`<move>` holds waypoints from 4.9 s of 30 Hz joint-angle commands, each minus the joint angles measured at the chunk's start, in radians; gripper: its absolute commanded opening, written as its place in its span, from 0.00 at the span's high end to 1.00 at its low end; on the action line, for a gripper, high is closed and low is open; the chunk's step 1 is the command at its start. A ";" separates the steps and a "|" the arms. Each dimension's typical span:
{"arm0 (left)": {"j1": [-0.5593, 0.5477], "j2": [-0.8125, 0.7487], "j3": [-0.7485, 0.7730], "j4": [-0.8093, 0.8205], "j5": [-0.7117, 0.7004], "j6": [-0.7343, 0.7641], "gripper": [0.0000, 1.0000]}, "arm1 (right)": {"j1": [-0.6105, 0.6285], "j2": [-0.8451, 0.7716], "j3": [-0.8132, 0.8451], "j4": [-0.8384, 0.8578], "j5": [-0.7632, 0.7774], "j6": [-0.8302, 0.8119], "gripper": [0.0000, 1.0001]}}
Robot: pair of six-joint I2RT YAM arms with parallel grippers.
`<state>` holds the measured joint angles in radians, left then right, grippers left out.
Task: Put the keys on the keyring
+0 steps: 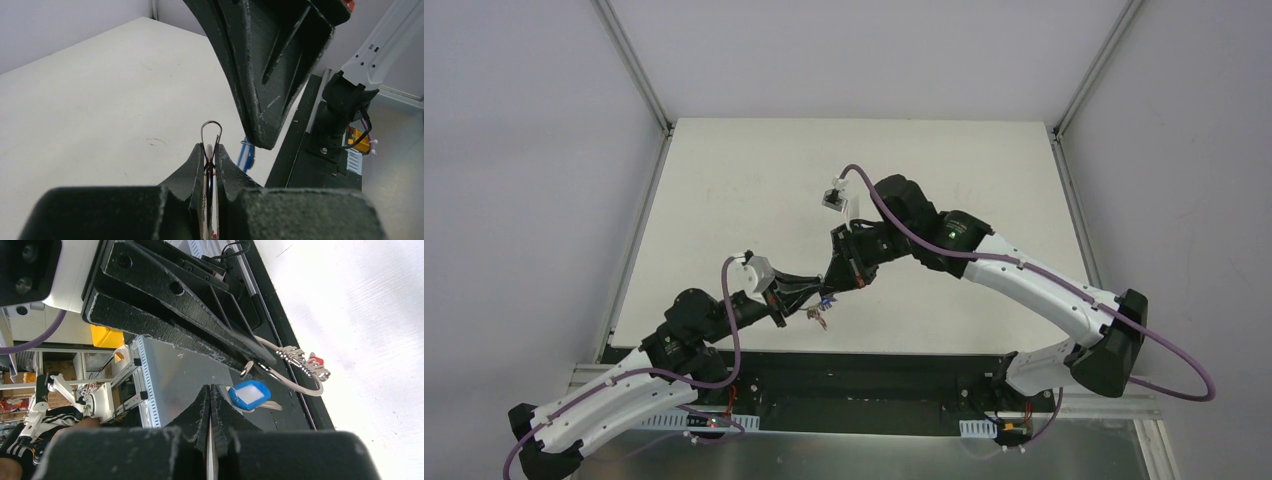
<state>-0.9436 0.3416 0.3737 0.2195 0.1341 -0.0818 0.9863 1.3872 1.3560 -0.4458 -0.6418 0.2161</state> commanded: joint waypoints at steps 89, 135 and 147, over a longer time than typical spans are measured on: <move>-0.026 -0.029 0.044 0.036 0.054 0.002 1.00 | 0.013 -0.101 -0.019 -0.002 0.352 -0.047 1.00; -0.026 -0.075 0.034 -0.008 -0.229 -0.038 1.00 | 0.454 0.176 -0.519 0.065 1.023 0.802 0.64; -0.027 -0.061 0.034 -0.005 -0.230 -0.037 1.00 | 0.476 0.201 -0.546 0.095 0.980 0.821 0.70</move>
<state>-0.9569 0.2752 0.3885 0.1741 -0.0883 -0.1062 1.4475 1.5696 0.8139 -0.3592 0.3447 1.0115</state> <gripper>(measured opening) 0.035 0.305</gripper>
